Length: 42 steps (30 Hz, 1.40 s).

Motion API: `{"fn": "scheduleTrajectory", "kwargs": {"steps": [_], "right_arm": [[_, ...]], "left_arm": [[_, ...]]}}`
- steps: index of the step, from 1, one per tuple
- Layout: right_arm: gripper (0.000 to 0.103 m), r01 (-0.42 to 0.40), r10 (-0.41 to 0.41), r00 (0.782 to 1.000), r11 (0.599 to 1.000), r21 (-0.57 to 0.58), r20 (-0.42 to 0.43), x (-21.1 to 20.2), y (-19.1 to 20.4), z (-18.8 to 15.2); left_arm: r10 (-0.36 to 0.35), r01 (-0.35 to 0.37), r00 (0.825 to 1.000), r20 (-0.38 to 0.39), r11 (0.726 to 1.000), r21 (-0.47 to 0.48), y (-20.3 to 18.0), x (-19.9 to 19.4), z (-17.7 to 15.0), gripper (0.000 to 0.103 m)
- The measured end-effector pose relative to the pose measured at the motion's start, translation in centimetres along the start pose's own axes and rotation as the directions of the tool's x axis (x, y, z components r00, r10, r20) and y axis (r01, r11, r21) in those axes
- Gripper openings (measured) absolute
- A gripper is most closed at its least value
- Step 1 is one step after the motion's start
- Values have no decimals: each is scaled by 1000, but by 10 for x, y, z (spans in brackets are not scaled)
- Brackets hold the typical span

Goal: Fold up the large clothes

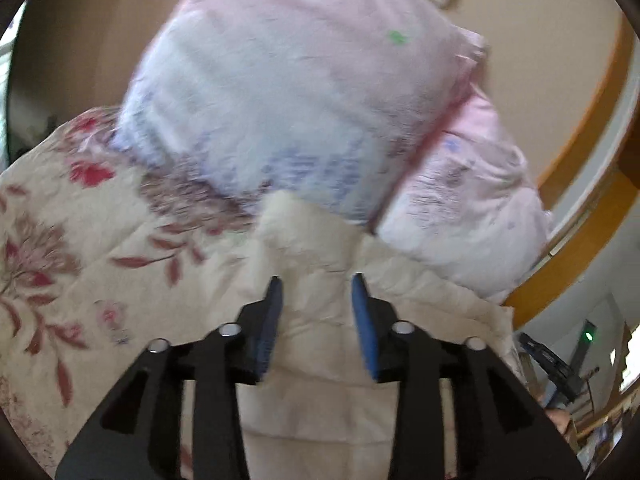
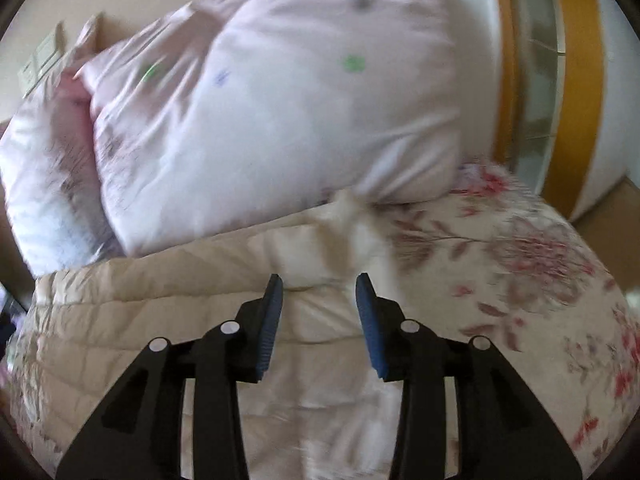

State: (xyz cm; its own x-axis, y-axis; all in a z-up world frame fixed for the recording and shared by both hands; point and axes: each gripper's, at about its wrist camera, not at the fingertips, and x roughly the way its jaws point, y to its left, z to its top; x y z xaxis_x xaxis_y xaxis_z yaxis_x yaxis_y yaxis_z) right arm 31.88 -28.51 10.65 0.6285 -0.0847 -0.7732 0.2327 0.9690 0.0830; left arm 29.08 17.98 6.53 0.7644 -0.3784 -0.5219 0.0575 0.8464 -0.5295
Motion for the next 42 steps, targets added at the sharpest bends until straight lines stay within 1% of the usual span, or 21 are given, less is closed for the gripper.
{"fn": "scheduleTrajectory", "kwargs": {"steps": [2, 4, 6, 9, 13, 15, 17, 19, 22, 24, 26, 28, 31, 34, 38, 40, 42], "right_arm": [[39, -19, 19, 999, 1000, 2, -50, 18, 8, 2], [40, -19, 21, 996, 1000, 23, -87, 32, 9, 2], [41, -11, 18, 992, 998, 54, -126, 49, 7, 2], [43, 11, 2, 988, 997, 82, -152, 68, -1, 4], [44, 36, -16, 982, 994, 101, -190, 85, -7, 5], [45, 49, -28, 977, 994, 98, -211, 94, -9, 4], [46, 57, -34, 975, 993, 100, -221, 101, -11, 1], [46, 65, -41, 973, 993, 97, -228, 105, -10, 0], [47, 61, -40, 973, 994, 87, -226, 96, -8, 0], [48, 22, -5, 983, 996, 91, -185, 73, -7, -4], [48, -19, 33, 989, 995, 100, -141, 49, -8, -8], [49, -47, 58, 991, 994, 97, -121, 31, -9, -11], [50, -70, 81, 990, 993, 95, -117, 14, -9, -22], [50, -78, 92, 987, 991, 104, -131, 10, -9, -31], [50, -60, 74, 986, 994, 95, -150, 20, -13, -35], [52, -36, 51, 983, 996, 87, -176, 27, -12, -39], [54, -30, 48, 978, 995, 94, -202, 39, -16, -44]], "left_arm": [[-11, 11, 999, -33, 1000, 7, -11, 14, 1, 39], [-10, 10, 997, -80, 1000, -7, -15, 34, 2, 39], [7, -9, 993, -116, 1000, -22, -13, 49, 0, 39], [39, -48, 986, -159, 998, -51, -2, 71, -5, 39], [44, -65, 984, -171, 991, -120, 17, 86, -6, 30], [48, -72, 984, -171, 988, -137, 22, 88, -4, 27], [53, -80, 984, -169, 984, -157, 28, 93, -5, 21], [57, -88, 983, -176, 981, -170, 32, 99, -9, 18], [55, -88, 982, -182, 980, -180, 33, 95, -9, 18], [37, -68, 985, -170, 982, -179, 28, 86, -9, 21], [17, -41, 989, -146, 985, -166, 25, 68, -9, 36], [9, -27, 992, -127, 989, -144, 20, 55, -11, 42], [10, -25, 992, -128, 992, -123, 17, 43, -18, 43], [5, -27, 989, -150, 989, -145, 21, 43, -25, 43], [4, -30, 988, -155, 986, -166, 27, 43, -29, 43], [10, -37, 986, -164, 986, -163, 29, 46, -31, 43], [11, -41, 985, -174, 985, -168, 31, 52, -33, 43]]}}
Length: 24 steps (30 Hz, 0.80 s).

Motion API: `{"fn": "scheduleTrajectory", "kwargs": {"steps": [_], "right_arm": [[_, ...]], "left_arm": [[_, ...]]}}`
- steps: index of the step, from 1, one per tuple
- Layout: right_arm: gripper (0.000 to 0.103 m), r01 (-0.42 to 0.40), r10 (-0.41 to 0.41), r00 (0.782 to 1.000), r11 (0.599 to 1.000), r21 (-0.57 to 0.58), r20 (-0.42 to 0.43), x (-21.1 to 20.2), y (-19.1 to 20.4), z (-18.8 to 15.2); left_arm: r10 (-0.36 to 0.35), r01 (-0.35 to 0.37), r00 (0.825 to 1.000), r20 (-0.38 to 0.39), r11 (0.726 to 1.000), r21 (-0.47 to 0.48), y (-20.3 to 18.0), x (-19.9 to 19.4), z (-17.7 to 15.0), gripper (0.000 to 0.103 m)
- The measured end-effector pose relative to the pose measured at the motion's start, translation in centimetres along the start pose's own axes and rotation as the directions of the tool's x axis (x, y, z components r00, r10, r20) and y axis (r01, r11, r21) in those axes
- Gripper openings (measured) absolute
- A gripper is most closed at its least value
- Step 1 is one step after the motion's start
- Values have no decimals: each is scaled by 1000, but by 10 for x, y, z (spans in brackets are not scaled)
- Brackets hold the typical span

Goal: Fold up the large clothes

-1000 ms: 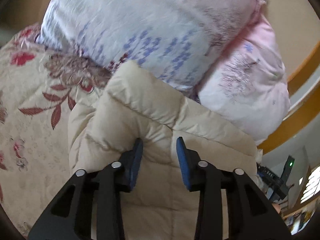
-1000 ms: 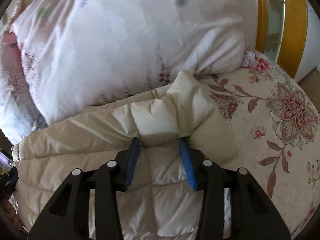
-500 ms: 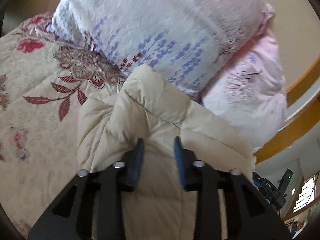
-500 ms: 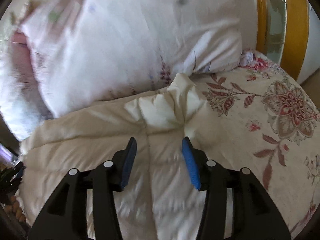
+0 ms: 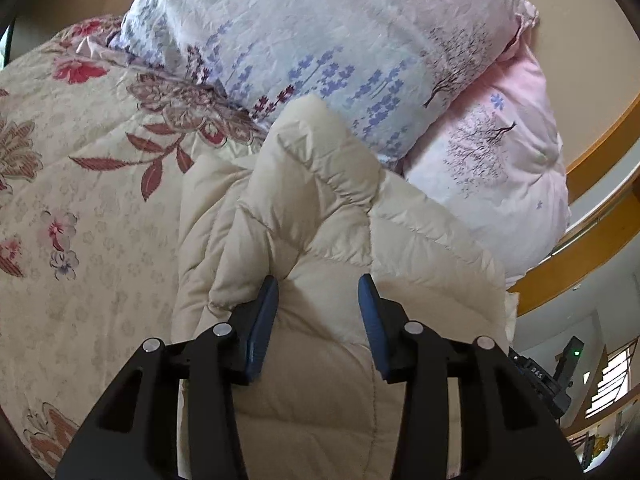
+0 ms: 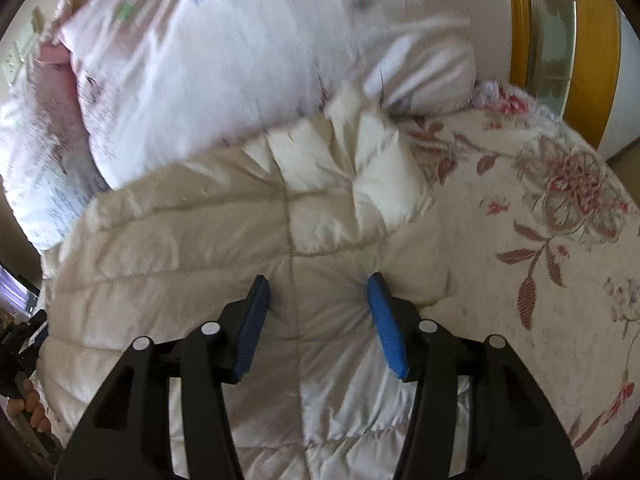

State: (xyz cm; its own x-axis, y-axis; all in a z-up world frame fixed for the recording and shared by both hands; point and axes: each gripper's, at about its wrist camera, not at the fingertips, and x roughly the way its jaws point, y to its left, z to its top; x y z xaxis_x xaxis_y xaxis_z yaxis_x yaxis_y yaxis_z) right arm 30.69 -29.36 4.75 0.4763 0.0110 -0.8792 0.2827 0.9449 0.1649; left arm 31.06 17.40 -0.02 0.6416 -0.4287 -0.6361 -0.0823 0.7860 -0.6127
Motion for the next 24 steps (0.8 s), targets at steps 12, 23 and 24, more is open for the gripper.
{"fn": "scheduleTrajectory", "kwargs": {"steps": [12, 23, 24], "right_arm": [[61, -69, 72, 997, 993, 96, -22, 5, -20, -11], [95, -130, 104, 990, 930, 343, 92, -89, -54, -75], [95, -137, 112, 990, 919, 369, 88, -91, -56, -81]], "left_arm": [[-63, 58, 997, -37, 993, -107, 20, -3, -4, 39], [23, -29, 999, 29, 974, 223, -44, -101, -70, 96], [14, -17, 1000, 15, 975, 222, -46, -104, -76, 96]]}}
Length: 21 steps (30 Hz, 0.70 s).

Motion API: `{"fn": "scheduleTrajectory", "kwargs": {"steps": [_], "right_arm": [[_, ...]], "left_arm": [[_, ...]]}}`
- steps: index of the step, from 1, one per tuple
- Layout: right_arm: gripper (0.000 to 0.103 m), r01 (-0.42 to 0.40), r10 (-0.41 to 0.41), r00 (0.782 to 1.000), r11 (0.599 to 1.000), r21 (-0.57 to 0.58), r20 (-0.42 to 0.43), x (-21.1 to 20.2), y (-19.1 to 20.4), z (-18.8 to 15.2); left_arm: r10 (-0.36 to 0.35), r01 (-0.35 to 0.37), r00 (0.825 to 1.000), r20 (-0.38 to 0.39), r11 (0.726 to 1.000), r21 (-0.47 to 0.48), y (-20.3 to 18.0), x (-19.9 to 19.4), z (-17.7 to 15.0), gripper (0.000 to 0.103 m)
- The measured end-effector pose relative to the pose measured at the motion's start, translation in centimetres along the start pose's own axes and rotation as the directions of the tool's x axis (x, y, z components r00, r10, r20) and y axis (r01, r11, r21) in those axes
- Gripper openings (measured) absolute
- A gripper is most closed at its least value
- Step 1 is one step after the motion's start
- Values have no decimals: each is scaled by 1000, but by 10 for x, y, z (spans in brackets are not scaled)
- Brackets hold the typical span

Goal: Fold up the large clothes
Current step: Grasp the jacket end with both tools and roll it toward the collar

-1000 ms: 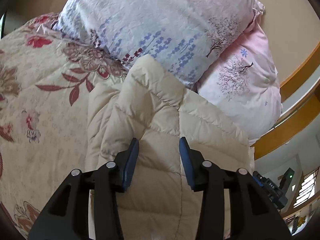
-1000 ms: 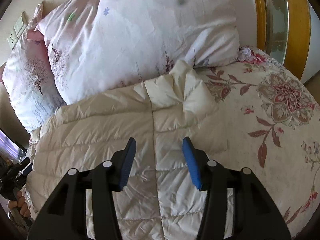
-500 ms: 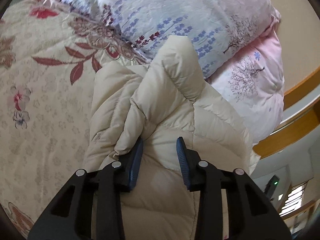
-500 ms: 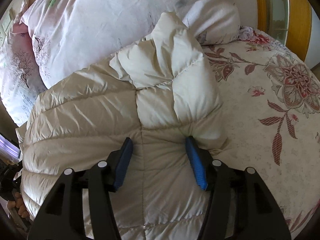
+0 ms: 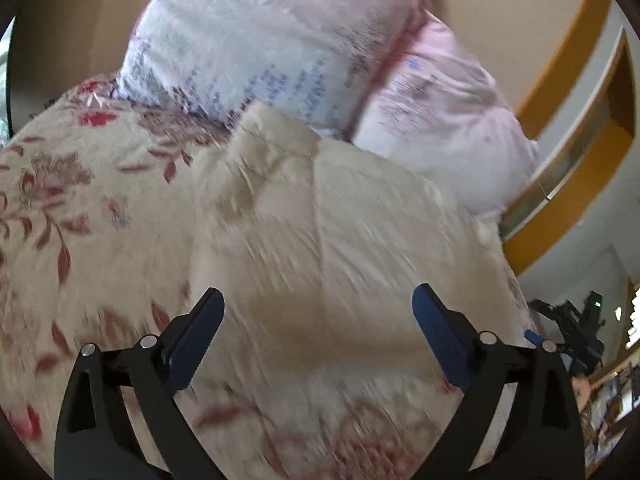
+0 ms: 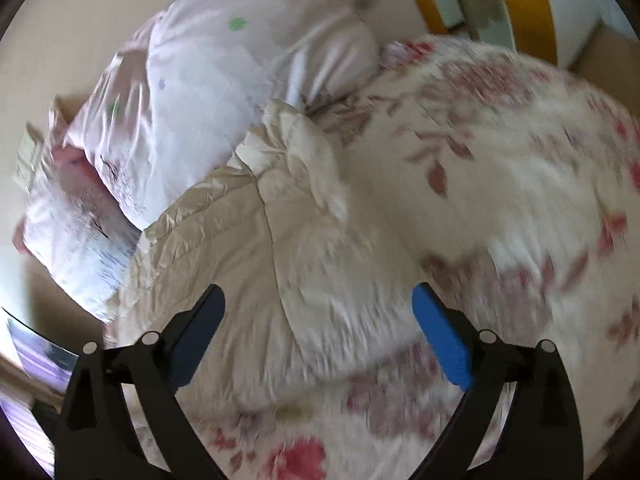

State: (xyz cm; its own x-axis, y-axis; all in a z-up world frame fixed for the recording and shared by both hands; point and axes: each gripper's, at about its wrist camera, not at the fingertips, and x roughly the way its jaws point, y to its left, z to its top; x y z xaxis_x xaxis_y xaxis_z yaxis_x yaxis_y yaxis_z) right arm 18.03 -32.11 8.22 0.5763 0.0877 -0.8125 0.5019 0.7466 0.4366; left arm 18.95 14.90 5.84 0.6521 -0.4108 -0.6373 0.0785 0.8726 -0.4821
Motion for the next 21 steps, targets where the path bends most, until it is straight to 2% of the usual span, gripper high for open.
{"fn": "scheduleTrajectory", "kwargs": {"steps": [5, 8, 10, 13, 17, 21], "right_arm": [[95, -23, 31, 997, 992, 125, -69, 3, -21, -18], [95, -29, 46, 994, 984, 175, -96, 12, -27, -23], [94, -47, 70, 991, 979, 200, -111, 18, -28, -26], [87, -75, 102, 988, 973, 218, -115, 30, -27, -26], [80, -117, 142, 987, 960, 256, -80, 37, -30, -24], [67, -176, 198, 979, 938, 299, -45, 42, -37, -22]], "left_arm": [[-15, 7, 994, -106, 997, -73, -4, 5, -28, 96], [-69, 47, 988, -141, 987, -156, 1, 12, -39, 96], [-75, 45, 985, -153, 980, -195, 4, 19, -43, 95], [-80, 40, 986, -148, 966, -255, 10, 29, -46, 92], [-92, 42, 988, -121, 928, -370, 23, 40, -45, 87], [-96, 61, 994, -57, 892, -447, 33, 41, -43, 86]]}}
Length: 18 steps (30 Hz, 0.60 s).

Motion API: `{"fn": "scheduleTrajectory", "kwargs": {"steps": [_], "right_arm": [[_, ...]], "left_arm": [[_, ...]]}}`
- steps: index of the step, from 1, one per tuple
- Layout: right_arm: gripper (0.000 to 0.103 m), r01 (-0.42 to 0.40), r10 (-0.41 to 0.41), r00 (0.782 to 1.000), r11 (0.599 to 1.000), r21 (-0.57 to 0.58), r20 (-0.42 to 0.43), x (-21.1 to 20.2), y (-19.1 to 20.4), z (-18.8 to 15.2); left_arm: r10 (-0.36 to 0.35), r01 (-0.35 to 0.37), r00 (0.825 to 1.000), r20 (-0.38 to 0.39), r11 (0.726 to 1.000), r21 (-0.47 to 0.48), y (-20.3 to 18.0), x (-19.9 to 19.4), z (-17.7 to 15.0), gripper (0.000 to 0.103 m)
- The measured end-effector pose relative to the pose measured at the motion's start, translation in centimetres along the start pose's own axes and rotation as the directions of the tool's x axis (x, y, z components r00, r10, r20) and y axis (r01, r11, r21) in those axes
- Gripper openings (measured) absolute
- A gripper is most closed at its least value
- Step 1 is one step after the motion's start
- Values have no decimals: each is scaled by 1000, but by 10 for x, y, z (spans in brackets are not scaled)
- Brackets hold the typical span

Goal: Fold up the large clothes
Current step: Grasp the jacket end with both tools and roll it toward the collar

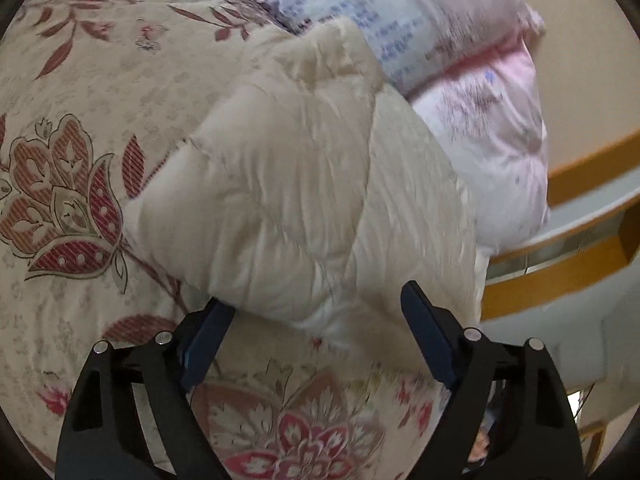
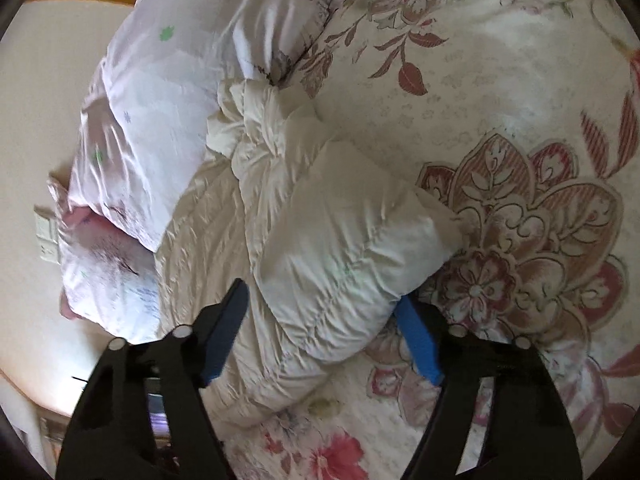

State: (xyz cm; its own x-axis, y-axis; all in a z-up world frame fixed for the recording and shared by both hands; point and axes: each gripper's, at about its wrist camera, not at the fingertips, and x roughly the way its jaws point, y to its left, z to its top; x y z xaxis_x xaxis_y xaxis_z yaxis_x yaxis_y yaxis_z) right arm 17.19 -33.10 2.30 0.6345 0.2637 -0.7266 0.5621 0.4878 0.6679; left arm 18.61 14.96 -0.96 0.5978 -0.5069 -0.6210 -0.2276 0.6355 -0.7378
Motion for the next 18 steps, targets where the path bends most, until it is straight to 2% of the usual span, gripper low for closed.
{"fn": "scheduleTrajectory", "kwargs": {"steps": [3, 6, 8, 9, 10, 11, 14, 18], "right_arm": [[57, -30, 30, 999, 1000, 2, 19, 3, -4, 2], [48, -42, 42, 999, 999, -3, 28, 5, -6, 2], [38, -49, 49, 998, 999, -9, 32, 6, -5, 2], [32, -54, 55, 998, 998, -14, 33, 5, -4, 1], [27, -62, 63, 997, 998, -21, 35, 4, -3, 0], [25, -73, 75, 996, 997, -33, 38, 2, 0, -1], [21, -96, 99, 994, 993, -64, 46, -4, 8, -2], [20, -114, 118, 992, 990, -81, 48, -8, 13, -3]], "left_arm": [[-27, 31, 998, 48, 997, -69, 6, -2, 5, 83], [-56, 65, 995, 79, 990, -126, 13, -3, 10, 74], [-85, 98, 993, 85, 980, -172, 20, 0, 12, 55], [-104, 119, 991, 84, 973, -197, 24, 3, 12, 50], [-116, 131, 990, 82, 968, -215, 27, 6, 13, 41], [-131, 147, 988, 83, 962, -232, 30, 8, 13, 33], [-156, 175, 983, 95, 956, -237, 32, 4, 14, 23], [-174, 195, 978, 115, 957, -212, 29, -7, 17, 20]]}}
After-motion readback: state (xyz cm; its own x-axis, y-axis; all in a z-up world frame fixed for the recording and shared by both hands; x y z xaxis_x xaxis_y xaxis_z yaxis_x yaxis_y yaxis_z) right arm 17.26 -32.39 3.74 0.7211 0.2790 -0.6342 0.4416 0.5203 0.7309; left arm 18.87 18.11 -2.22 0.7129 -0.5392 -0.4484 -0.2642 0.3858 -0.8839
